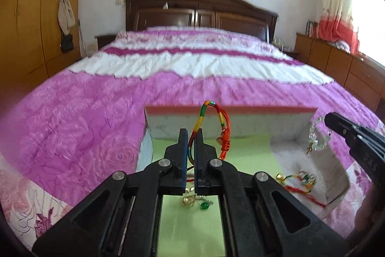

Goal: Organize jewelry
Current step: 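Lift both bracelets and carry them over the pink box, then lower both bracelets onto the green paper and open both grippers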

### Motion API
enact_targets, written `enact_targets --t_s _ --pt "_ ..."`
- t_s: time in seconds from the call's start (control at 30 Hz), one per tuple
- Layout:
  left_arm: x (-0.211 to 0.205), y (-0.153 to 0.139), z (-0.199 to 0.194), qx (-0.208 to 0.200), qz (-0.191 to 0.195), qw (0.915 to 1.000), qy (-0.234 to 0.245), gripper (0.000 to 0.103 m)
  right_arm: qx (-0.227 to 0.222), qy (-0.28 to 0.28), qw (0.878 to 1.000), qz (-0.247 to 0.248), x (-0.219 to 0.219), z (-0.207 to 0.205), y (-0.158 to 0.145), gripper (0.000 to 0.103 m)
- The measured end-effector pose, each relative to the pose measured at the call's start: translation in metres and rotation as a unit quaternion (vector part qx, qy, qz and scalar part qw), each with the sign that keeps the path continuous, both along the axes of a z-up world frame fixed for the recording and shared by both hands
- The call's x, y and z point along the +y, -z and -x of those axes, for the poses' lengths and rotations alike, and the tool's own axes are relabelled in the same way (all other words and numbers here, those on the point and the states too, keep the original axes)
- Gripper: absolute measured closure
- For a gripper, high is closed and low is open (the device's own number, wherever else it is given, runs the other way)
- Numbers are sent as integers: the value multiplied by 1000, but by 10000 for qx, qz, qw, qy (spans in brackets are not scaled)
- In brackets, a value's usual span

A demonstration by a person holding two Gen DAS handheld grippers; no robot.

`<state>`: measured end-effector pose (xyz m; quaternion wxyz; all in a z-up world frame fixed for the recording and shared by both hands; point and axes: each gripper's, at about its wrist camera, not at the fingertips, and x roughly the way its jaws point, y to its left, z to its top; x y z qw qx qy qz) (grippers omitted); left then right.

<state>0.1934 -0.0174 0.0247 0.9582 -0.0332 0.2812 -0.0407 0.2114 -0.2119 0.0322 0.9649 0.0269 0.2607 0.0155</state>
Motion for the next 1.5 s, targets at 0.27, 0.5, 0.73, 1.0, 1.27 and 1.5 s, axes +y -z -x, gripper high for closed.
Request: enact_targets --t_s 0.27,0.5,0.73,1.0,1.27,1.5 --pt "-5 27 -18 862 -159 9962 -10 103 581 49 9982 129 -3 -24 26 94" --pt "-6 33 -20 1132 -171 9934 1 103 905 4 9959 82 -2 -31 38 94" --pt "-6 31 -18 1182 -134 9928 101 98 1031 -65 9944 -238 -6 -31 36 87" --pt "-2 15 -7 1068 24 9941 201 88 844 -154 9951 -490 -8 -13 18 67" --pt "2 -5 12 916 176 9951 337 86 615 -278 9956 -657 -6 16 -6 62" --pt "3 -21 28 848 235 9948 514 86 436 -361 9957 -729 -4 45 -24 57"
